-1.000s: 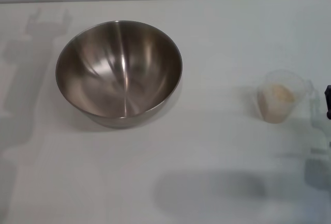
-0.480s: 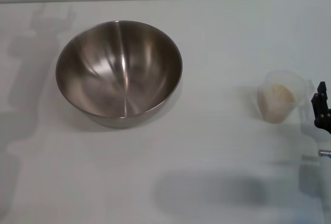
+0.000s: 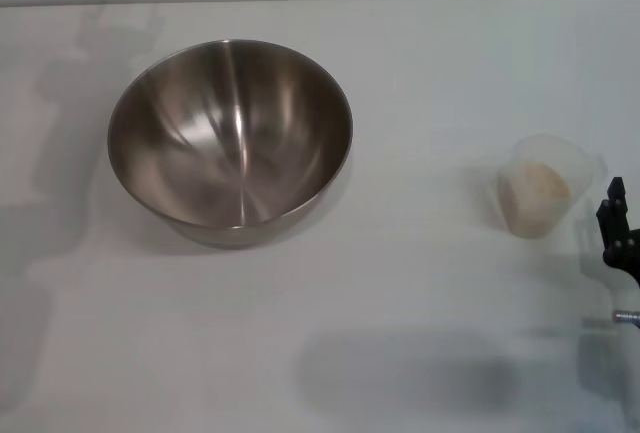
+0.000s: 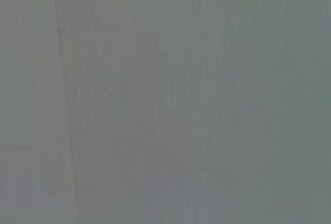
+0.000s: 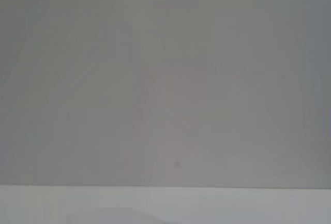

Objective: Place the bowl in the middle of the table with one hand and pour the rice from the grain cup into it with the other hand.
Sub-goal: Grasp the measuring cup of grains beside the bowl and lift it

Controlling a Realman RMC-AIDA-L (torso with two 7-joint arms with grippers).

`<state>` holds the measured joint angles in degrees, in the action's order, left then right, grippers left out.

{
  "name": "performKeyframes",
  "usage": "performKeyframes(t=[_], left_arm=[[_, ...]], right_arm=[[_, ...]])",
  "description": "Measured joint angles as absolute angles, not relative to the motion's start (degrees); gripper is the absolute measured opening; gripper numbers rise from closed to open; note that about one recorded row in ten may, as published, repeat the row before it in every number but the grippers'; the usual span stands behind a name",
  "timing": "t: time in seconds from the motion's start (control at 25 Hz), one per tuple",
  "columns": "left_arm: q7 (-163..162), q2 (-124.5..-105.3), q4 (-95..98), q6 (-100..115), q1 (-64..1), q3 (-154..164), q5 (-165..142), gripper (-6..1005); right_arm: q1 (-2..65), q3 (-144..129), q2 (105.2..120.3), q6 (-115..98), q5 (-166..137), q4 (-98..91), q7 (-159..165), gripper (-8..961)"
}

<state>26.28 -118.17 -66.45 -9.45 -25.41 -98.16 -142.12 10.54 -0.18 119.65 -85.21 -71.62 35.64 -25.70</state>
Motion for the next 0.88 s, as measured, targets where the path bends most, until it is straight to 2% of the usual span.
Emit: performKeyframes(t=[0.88], left_arm=[[25.7, -118.47, -67.8, -9.5, -23.9, -97.7, -141.6, 767]], right_arm=[[10.5, -3.0, 119.18, -85.0, -71.6, 34.2, -24.4, 640]])
